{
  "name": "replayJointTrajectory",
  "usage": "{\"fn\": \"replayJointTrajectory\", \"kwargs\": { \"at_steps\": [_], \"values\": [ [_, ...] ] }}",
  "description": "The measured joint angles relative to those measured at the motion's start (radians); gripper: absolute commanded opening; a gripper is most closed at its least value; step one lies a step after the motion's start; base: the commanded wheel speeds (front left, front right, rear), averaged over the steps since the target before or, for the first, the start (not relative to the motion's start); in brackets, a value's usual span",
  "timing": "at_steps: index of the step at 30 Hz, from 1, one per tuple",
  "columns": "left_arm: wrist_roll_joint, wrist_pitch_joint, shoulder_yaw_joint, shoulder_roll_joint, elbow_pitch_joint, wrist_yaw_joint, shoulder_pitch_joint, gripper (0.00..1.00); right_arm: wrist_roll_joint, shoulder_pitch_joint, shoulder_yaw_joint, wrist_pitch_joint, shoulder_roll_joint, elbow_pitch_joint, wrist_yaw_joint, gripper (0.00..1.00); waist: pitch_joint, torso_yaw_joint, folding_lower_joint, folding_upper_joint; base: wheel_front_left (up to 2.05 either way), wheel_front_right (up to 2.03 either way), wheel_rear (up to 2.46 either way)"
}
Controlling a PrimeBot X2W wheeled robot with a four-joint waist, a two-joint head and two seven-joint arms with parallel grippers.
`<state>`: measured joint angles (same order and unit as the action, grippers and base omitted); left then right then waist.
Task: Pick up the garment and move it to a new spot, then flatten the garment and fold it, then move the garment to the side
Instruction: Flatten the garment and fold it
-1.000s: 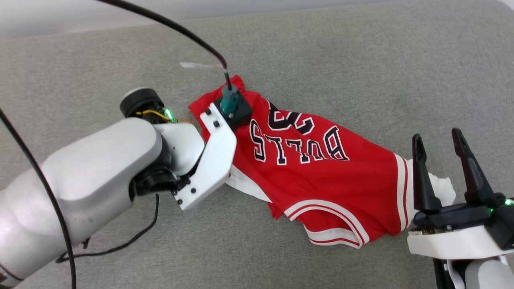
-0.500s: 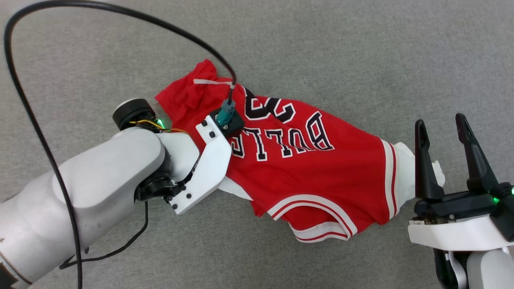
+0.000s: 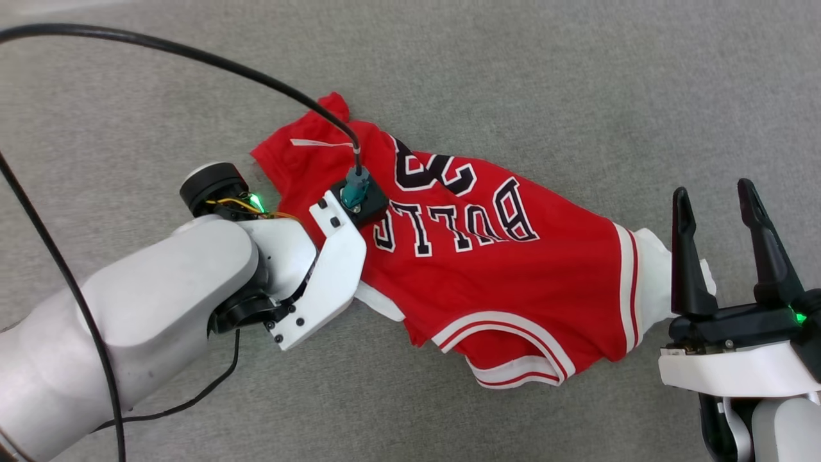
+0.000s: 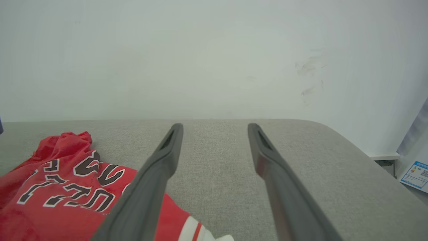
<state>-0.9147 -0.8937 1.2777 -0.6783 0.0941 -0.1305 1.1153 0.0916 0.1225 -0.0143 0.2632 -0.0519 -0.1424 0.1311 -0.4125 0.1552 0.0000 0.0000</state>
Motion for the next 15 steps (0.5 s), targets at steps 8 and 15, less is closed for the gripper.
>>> {"fn": "replayJointTrajectory", "kwargs": {
  "at_steps": [8, 15],
  "values": [
    [-0.065, 0.153, 0.003, -0.104, -0.053, 0.0, -0.004, 0.0, -0.012, -0.047, -0.028, 0.0, 0.0, 0.007, 0.0, 1.0, 0.085, -0.066, 0.0, 0.0, 0.0, 0.0, 0.0],
    [-0.096, 0.159, 0.004, -0.227, -0.048, 0.0, -0.091, 0.0, -0.021, -0.072, -0.04, 0.0, 0.0, 0.009, 0.0, 1.0, 0.148, -0.132, -0.0001, 0.0, 0.0, 0.0, 0.0]
  ]
}}
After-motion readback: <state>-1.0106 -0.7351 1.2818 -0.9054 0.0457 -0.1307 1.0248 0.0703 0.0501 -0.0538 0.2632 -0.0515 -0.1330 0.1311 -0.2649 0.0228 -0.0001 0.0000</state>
